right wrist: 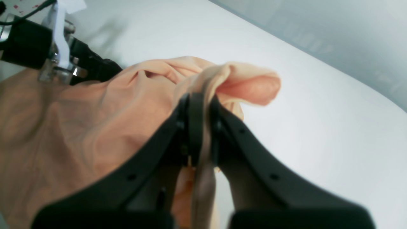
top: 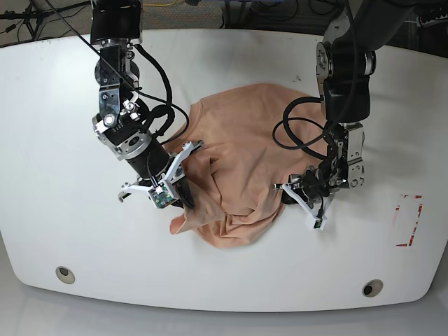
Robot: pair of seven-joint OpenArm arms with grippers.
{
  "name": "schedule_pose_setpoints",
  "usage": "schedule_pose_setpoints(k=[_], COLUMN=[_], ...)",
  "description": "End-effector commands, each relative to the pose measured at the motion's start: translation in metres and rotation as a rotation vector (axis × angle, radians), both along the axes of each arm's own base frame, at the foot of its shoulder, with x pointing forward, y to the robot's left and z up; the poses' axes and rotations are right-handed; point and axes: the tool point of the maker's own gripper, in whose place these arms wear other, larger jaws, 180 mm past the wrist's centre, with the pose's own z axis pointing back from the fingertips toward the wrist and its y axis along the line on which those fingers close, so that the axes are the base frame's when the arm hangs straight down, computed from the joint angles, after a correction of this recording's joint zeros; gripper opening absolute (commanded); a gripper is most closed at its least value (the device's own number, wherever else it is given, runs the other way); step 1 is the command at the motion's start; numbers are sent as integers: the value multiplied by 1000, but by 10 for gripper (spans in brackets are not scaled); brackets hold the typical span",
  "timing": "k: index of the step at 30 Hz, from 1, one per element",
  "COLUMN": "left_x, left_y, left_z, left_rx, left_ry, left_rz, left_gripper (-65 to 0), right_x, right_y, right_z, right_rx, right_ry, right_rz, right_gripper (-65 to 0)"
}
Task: Fold the T-shirt properly
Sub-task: 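Move the left gripper across the shirt toward the right gripper and grasp fabric, then pull both grippers apart, lifting and stretching the shirt between them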
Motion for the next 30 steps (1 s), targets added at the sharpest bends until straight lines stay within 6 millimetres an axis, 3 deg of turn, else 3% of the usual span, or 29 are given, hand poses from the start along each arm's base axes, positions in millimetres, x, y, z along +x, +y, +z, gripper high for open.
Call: schedule_pose_setpoints(k=[1,17,19,25,30], left_x=[5,7,9,10,7], left_y=[9,15,15,20,34], left_z=[10,53,74,105,144], left_rx=[46,111,121,144,168], left_ry=[-14,-135,-186,-267,-361], left_rz=[-6,-29,-27,-22,-2], left_gripper=[-646,-640,-644,-646,-647], right_x=[6,16,21,26,28], right_y=[2,-1,-7,-15,-21], right_z=[22,42,46,52,54], right_rx=[26,26,23,26,27], right_ry=[-66,-122,-133,-146,-149], right_rz=[9,1,-13,-38,-57], right_gripper=[-649,-648,-648,-648,-647])
